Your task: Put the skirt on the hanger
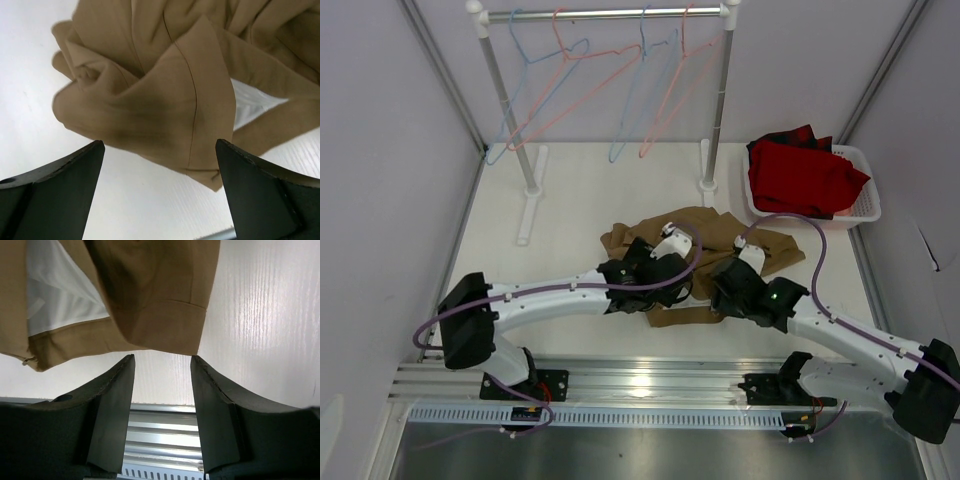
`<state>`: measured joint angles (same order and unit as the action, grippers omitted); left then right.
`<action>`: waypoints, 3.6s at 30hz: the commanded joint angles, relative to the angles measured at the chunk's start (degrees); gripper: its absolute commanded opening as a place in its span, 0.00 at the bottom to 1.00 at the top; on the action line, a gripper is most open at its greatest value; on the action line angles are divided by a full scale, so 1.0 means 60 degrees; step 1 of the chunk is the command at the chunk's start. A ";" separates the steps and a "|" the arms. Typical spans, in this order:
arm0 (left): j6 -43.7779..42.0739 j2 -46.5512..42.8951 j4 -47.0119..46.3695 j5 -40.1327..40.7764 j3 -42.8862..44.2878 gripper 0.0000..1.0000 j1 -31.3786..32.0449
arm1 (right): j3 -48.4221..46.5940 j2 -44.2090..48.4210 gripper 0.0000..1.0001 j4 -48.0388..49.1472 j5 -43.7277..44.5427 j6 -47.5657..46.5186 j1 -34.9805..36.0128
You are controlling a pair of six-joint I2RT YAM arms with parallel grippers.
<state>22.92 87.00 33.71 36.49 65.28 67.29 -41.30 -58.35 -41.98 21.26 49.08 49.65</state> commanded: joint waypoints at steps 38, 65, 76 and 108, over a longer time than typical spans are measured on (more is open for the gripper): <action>-0.3380 0.4484 0.1398 -0.0588 0.4267 0.89 -0.0799 | 0.2093 0.0423 0.32 0.2220 0.0383 0.0843 -0.0028; -0.1872 0.0561 0.1954 -0.0720 0.2378 0.00 -0.1341 | -0.1637 0.0686 0.00 0.0083 0.1378 -0.0824 -0.0116; -0.1359 -0.2529 0.1970 -0.2124 0.2450 0.00 -0.2466 | -0.6502 -0.0454 0.00 -0.1089 0.2082 -0.2671 0.0997; 0.2539 -0.3455 -0.7392 -0.7650 -0.5328 0.52 -0.5824 | -0.0310 -0.0280 0.00 0.3480 -0.2034 -0.1822 -0.0819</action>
<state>35.64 68.93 -1.45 -8.73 32.73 32.67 -43.86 -60.73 -27.79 9.47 35.81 44.31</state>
